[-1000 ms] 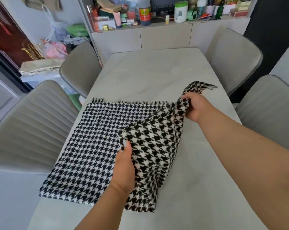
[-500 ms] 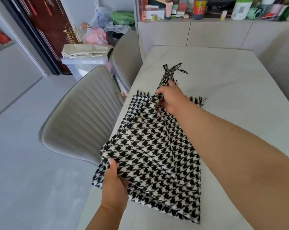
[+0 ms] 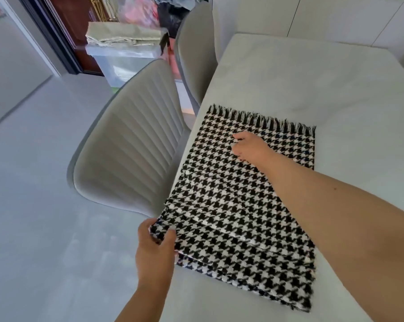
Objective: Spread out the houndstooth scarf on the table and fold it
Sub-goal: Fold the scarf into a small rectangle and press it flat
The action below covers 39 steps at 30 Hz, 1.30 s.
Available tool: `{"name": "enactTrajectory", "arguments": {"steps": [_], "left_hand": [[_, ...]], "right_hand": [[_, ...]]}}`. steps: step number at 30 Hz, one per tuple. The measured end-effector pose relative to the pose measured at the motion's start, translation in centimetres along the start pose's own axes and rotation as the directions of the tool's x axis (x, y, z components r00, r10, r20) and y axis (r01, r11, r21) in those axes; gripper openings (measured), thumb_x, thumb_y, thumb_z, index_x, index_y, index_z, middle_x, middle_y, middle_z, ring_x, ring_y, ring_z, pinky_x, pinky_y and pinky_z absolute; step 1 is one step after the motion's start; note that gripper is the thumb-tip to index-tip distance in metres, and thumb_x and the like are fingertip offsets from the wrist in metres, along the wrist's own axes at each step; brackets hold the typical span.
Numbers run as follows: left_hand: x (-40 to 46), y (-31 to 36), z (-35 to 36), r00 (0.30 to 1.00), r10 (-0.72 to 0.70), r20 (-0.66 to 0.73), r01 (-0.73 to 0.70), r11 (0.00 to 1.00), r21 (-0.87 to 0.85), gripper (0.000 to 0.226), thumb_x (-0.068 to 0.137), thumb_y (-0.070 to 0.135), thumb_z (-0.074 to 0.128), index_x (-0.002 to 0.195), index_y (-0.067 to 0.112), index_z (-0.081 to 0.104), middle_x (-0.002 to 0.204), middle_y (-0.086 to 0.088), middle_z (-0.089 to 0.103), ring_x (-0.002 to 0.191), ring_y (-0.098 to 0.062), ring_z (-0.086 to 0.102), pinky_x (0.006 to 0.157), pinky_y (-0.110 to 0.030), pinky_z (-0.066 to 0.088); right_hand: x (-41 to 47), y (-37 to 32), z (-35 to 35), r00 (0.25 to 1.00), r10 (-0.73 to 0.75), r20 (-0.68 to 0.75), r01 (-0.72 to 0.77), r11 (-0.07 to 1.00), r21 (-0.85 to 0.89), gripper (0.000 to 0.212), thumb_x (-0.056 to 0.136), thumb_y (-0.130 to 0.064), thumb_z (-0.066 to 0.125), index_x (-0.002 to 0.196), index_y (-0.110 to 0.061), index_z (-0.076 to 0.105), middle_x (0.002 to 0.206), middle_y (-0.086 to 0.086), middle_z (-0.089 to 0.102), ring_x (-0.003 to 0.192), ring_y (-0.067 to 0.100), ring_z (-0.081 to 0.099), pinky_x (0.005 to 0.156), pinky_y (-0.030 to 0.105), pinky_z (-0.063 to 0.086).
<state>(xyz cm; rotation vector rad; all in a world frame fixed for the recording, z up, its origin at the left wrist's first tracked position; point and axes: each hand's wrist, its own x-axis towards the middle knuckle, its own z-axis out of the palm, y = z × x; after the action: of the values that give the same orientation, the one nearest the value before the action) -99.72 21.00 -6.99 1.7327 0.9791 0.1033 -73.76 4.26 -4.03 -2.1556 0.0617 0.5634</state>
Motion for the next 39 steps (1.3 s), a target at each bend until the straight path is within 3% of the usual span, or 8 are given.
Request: {"name": "enactTrajectory", "arguments": {"steps": [5,13,18,24,28,32,35,39], "left_hand": [[1.2,-1.0,0.1,1.0,0.025,0.012,-0.027,0.974,0.223,0.022,0.083,0.044,0.067,0.088,0.028,0.052,0.077,0.001,0.068,0.067,-0.02,0.068,0.06,-0.036,0.052],[2.6,-2.0,-0.6,0.996,0.014,0.089,-0.038,0.963,0.267,0.03,0.086,0.047,0.063,0.1,0.021,0.059,0.091,-0.001,0.068,0.073,-0.02,0.07,0.056,-0.027,0.043],[2.2,-1.1,-2.1,0.984,-0.023,0.179,0.029,0.999,-0.029,0.017,0.091,0.026,0.064,0.086,0.011,0.057,0.085,-0.006,0.066,0.077,-0.029,0.068,0.076,-0.038,0.055],[1.3,-0.5,-3.6,0.935,-0.117,0.335,0.28,0.824,-0.493,0.029,0.092,-0.005,0.046,0.071,0.014,0.045,0.084,-0.011,0.057,0.077,-0.026,0.056,0.08,-0.04,0.051],[0.8,-0.5,-3.1,0.948,-0.16,0.275,0.289,0.798,-0.53,0.03,0.09,-0.008,0.036,0.069,0.012,0.041,0.084,-0.012,0.057,0.077,-0.026,0.058,0.075,-0.035,0.055],[0.4,-0.1,-2.7,0.957,-0.261,0.124,0.278,0.717,-0.639,0.026,0.088,-0.007,0.03,0.07,0.009,0.042,0.081,-0.01,0.055,0.076,-0.024,0.059,0.073,-0.033,0.058],[0.7,-0.7,-2.3,0.963,-0.264,0.057,0.26,0.85,-0.457,0.015,0.082,0.002,0.042,0.094,-0.001,0.051,0.091,-0.017,0.058,0.083,-0.026,0.058,0.076,-0.034,0.052],[-0.6,-0.9,-1.1,0.986,-0.152,-0.074,0.149,0.987,-0.053,0.045,0.082,0.014,0.063,0.123,0.018,0.044,0.101,-0.008,0.058,0.08,-0.023,0.057,0.069,-0.033,0.047]], "right_hand": [[-1.1,3.9,-2.9,0.997,-0.014,-0.079,-0.011,0.95,-0.313,0.035,0.094,-0.026,0.056,0.126,-0.012,0.054,0.123,0.01,0.057,0.09,0.02,0.056,0.071,0.029,0.043],[-8.2,5.9,-1.3,0.99,-0.137,0.042,0.142,0.891,-0.432,0.016,0.094,-0.033,0.054,0.101,-0.02,0.061,0.091,-0.006,0.061,0.06,0.005,0.055,0.061,0.027,0.047],[-15.5,7.7,-1.5,0.965,-0.253,-0.07,0.2,0.882,-0.427,0.011,0.092,-0.03,0.059,0.083,-0.024,0.057,0.069,-0.014,0.054,0.057,-0.001,0.047,0.052,0.014,0.033],[-22.6,11.8,0.8,0.95,-0.175,0.26,0.304,0.718,-0.626,0.028,0.082,-0.054,0.062,0.094,-0.029,0.056,0.086,-0.017,0.052,0.081,0.003,0.05,0.064,0.015,0.036],[-23.3,13.8,1.4,0.946,-0.199,0.254,0.322,0.642,-0.696,0.025,0.087,-0.038,0.063,0.106,-0.021,0.061,0.102,-0.008,0.058,0.099,0.01,0.047,0.071,0.022,0.029],[-25.2,15.5,1.3,0.888,-0.416,0.198,0.455,0.731,-0.508,0.019,0.078,-0.032,0.074,0.084,-0.021,0.061,0.082,-0.015,0.052,0.079,0.005,0.042,0.065,0.015,0.033],[-26.9,17.0,1.3,0.901,-0.426,0.082,0.406,0.759,-0.508,0.031,0.069,-0.052,0.065,0.083,-0.026,0.055,0.083,-0.017,0.046,0.076,0.006,0.044,0.067,0.008,0.031],[-28.1,19.1,1.1,0.942,-0.332,-0.05,0.273,0.844,-0.461,0.039,0.07,-0.048,0.07,0.099,-0.026,0.057,0.095,-0.014,0.048,0.087,0.003,0.045,0.075,0.011,0.037]]}}
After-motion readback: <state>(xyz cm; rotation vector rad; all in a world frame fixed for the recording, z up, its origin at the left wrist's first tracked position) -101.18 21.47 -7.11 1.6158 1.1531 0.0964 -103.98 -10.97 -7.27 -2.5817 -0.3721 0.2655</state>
